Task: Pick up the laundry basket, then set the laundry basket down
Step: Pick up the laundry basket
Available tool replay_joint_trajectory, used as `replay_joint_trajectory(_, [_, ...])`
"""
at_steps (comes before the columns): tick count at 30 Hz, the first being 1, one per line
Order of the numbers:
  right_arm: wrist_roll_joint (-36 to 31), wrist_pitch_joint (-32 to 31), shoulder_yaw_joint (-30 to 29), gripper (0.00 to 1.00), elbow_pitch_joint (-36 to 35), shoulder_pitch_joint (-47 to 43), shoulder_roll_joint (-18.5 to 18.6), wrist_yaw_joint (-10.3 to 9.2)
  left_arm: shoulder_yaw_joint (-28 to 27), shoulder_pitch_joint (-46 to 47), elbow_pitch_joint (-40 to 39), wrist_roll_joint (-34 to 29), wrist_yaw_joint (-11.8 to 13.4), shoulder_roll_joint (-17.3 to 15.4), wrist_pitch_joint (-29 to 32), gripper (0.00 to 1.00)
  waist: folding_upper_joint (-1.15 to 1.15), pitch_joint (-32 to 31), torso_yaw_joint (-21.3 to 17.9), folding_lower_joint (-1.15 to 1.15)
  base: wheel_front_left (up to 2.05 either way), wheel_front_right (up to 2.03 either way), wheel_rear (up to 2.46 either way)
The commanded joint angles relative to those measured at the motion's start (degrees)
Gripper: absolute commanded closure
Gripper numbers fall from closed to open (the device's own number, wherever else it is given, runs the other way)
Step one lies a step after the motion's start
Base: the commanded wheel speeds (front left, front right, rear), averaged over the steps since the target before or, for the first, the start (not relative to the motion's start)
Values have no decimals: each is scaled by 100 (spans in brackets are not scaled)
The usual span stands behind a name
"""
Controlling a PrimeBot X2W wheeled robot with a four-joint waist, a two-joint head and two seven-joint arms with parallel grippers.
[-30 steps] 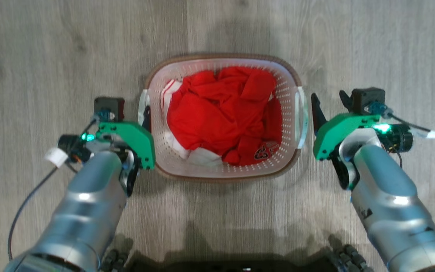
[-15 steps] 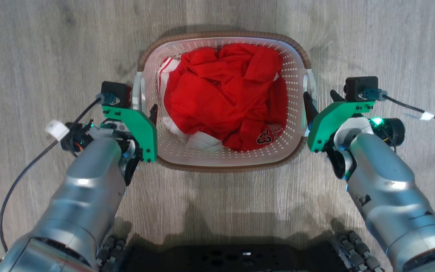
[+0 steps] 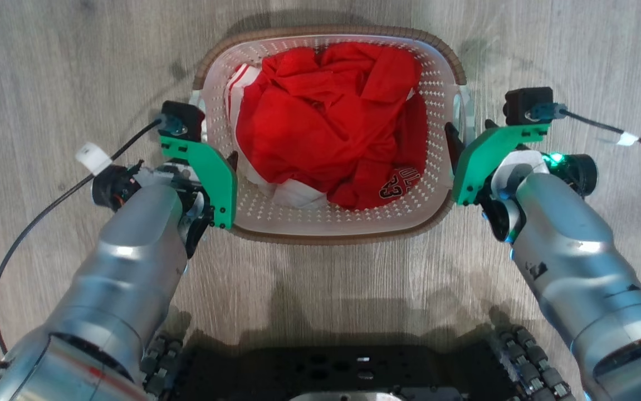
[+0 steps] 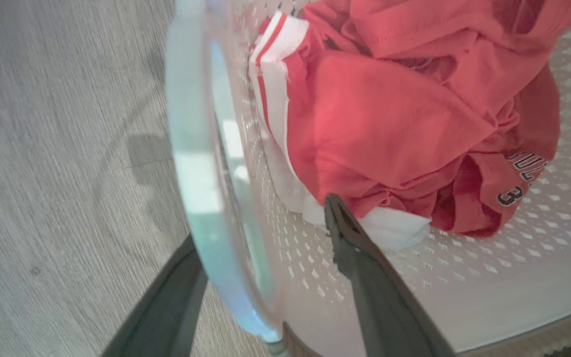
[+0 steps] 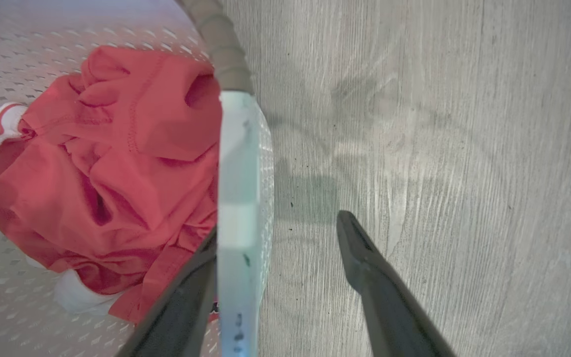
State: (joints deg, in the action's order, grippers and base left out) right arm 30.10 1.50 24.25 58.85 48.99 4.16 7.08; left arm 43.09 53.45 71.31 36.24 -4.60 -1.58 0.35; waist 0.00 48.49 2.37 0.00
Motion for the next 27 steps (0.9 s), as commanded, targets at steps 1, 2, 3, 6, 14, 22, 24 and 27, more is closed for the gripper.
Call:
replay_joint_trajectory(1, [84,-26,117,0,-12,-128,-100,41,13,5,-34,31,-14,-130,37,0,0,70,9,0,0,0,0])
replay_joint_trajectory(2, [97,-41,138,0,21,-88,-103,41,61,31,-36,41,-15,-130,63,0,0,105,16,0,0,0,0])
replay_joint_trajectory(3, [107,-50,157,0,57,-50,-106,41,100,58,-41,57,-12,-130,78,0,0,139,24,0,0,0,0])
replay_joint_trajectory(6, [159,-151,214,0,186,52,-114,41,223,135,-54,102,18,-130,145,0,0,237,44,0,0,0,0])
replay_joint_trajectory(14, [365,-163,288,0,385,260,-123,41,502,298,-63,227,66,-130,198,0,0,410,64,0,0,0,0])
replay_joint_trajectory(22, [496,-98,430,0,485,298,-126,41,660,333,-73,424,87,-130,223,0,0,468,83,0,0,0,0])
replay_joint_trajectory(24, [537,-88,485,0,491,297,-127,41,675,329,-84,510,106,-130,213,0,0,477,93,0,0,0,0])
replay_joint_trajectory(27, [631,-75,551,0,473,308,-127,41,735,338,-104,603,131,-130,208,0,0,504,109,0,0,0,0])
